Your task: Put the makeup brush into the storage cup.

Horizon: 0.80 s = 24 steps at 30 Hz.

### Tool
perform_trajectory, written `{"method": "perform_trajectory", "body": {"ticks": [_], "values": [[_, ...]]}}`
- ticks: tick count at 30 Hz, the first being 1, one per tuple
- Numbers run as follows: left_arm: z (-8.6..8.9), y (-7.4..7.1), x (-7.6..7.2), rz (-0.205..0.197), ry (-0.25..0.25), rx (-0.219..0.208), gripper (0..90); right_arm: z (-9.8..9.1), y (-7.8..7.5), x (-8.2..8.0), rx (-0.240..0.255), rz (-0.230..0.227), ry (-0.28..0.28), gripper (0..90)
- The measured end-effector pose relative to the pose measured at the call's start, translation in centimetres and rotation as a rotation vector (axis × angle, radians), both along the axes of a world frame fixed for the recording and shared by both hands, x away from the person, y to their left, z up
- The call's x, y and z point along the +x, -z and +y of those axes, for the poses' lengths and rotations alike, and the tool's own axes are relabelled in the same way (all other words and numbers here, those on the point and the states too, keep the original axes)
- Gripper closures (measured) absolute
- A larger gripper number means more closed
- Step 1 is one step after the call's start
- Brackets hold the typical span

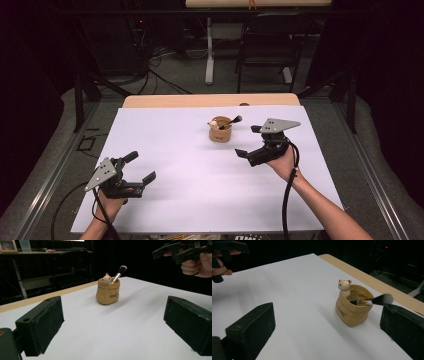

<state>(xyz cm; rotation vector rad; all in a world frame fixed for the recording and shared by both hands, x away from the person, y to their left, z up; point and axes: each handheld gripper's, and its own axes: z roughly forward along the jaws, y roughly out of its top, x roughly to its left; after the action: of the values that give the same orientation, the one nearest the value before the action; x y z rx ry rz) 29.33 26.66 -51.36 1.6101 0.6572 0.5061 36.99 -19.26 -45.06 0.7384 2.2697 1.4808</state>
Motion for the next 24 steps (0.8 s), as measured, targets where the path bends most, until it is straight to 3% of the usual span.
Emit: {"method": "perform_trajectory", "body": {"ticks": [3,18,24], "values": [[0.0,0.0,0.0,0.0,-0.001,-0.001,2.7,-0.7,0.2,-0.7,0.017,0.002,-0.003,0.0],[0.0,0.0,0.0,-0.005,-0.001,0.001,2.8,-3.2,1.3,-4.4,0.056,-0.079,0.032,0.0],[0.0,0.0,0.0,-0.004,-0.001,0.001,2.8,-3.7,2.5,-5.7,0.08,-0.098,0.015,0.0]]}}
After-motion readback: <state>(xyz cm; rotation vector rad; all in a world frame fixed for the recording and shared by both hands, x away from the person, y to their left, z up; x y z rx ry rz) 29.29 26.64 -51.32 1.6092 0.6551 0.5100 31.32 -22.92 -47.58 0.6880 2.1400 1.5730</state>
